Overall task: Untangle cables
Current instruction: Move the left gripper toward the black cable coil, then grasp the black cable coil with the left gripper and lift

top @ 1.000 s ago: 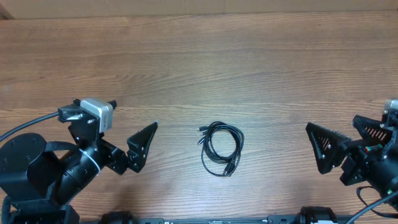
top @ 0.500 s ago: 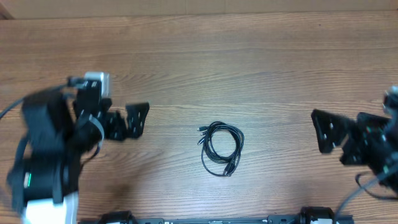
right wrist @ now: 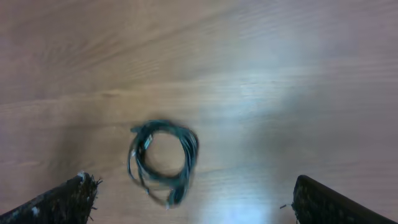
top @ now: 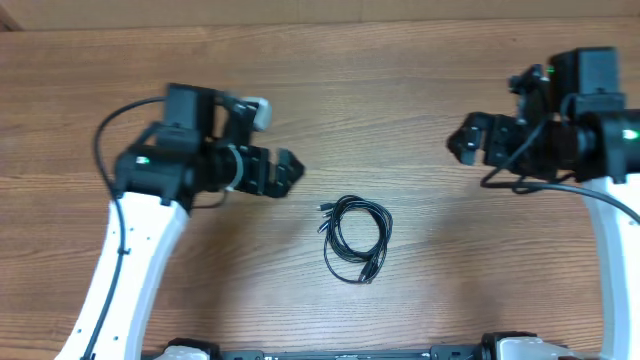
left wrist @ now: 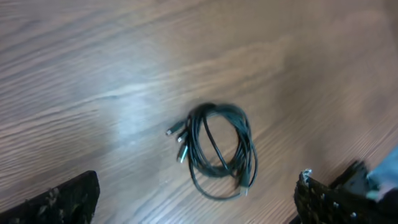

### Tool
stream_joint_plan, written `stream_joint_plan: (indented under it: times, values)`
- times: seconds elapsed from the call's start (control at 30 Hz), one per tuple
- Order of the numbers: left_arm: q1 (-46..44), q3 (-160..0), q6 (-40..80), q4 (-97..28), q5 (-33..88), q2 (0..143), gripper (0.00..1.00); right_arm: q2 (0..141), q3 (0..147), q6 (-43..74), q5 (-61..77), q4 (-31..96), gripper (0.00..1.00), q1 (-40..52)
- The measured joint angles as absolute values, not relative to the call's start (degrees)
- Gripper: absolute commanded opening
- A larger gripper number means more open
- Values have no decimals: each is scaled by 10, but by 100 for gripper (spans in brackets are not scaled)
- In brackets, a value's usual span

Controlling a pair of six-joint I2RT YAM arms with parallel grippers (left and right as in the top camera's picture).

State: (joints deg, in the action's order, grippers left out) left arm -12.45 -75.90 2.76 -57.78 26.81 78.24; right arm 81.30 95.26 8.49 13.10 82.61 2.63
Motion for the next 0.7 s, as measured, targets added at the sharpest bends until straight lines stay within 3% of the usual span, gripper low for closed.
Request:
stream_joint_plan:
  times: [0.3,0.7]
  values:
    - [-306,-728,53,-557,105,782,99,809,939,80,121,768,100,39]
    - [-329,-588,125,-392,76,827,92,705,939,82,113,740,100,39]
